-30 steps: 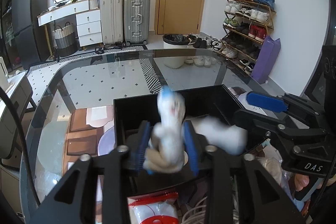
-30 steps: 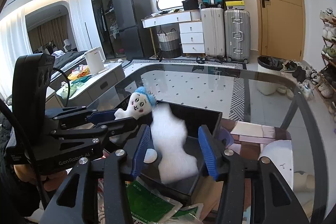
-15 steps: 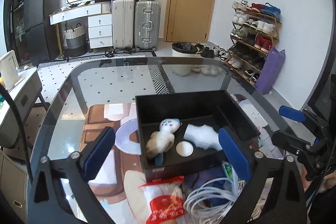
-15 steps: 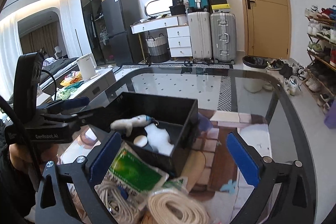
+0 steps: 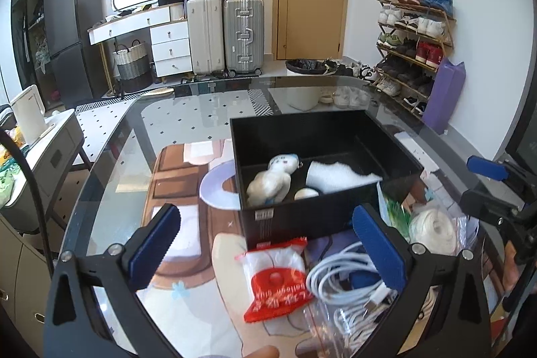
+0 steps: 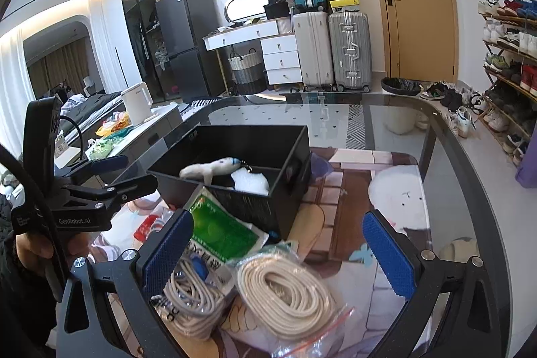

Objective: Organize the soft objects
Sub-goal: 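Grasp the red balloon glue packet with the left gripper while the right gripper grasps the bagged white rope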

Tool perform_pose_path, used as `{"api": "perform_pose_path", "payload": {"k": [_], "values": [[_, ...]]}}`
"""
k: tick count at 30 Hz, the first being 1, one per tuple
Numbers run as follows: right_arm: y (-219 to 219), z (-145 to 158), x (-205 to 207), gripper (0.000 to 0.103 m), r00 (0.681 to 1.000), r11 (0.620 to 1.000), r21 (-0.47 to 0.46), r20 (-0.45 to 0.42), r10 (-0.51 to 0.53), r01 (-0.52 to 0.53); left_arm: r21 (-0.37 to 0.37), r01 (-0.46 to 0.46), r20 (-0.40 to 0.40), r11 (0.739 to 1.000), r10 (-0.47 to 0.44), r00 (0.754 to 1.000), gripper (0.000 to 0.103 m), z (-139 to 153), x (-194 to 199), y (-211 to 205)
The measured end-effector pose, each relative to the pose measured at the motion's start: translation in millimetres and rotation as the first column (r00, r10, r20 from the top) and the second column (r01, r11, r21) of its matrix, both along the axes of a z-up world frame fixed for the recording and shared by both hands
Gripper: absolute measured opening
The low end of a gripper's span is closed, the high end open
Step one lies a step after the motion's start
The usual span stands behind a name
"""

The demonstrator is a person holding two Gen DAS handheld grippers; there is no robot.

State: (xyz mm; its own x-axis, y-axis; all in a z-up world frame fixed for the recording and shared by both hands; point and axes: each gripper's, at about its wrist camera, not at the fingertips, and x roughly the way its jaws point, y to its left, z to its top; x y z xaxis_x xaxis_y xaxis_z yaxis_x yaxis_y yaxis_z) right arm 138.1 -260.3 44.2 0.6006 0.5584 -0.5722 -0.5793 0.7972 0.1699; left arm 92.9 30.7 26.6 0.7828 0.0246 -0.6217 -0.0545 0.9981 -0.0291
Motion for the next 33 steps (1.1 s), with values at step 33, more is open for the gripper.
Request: {"api": "perform_pose_path", "payload": {"k": [33], "values": [[-19.7,-47.3,-10.5,0.102,0.992,0.992,-0.120,-0.121,-0.044,0.029,0.029,-0.033,-0.095,0.999,0.036,0.995,0.103,-28.1,-24.9,18.8]]}}
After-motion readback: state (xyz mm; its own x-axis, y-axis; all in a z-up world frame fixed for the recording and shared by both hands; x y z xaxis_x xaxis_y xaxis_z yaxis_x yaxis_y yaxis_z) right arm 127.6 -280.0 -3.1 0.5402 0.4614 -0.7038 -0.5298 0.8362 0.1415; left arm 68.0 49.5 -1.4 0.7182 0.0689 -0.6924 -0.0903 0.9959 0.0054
